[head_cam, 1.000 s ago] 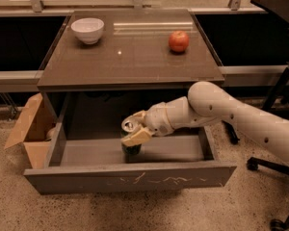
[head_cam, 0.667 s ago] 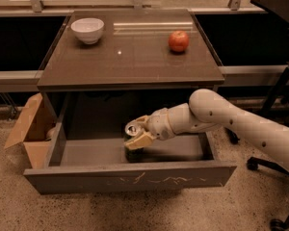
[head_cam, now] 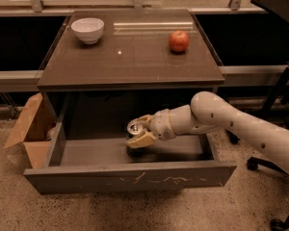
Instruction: Place green can into top drawer
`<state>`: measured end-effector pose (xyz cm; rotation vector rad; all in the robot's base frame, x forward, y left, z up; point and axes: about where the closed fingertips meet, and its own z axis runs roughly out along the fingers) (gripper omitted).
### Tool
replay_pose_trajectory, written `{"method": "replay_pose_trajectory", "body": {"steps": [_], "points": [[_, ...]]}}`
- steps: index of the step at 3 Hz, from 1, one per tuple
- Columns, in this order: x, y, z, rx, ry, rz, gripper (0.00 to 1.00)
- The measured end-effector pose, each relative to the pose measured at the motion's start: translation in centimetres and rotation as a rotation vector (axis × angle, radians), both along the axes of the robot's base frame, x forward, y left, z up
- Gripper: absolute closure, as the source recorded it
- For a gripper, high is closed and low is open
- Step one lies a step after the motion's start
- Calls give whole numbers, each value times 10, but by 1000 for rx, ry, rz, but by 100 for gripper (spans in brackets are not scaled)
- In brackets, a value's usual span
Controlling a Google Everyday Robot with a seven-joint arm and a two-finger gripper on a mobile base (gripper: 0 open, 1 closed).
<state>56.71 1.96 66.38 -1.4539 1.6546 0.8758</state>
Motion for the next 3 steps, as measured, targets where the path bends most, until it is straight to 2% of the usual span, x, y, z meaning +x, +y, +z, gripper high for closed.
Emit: {"method": "replay_pose_trajectory", "body": {"steps": [1,3], "points": [[4,-7,5,10,-18,-18,1],[-1,-37,55,54,-47,-48,0]]}}
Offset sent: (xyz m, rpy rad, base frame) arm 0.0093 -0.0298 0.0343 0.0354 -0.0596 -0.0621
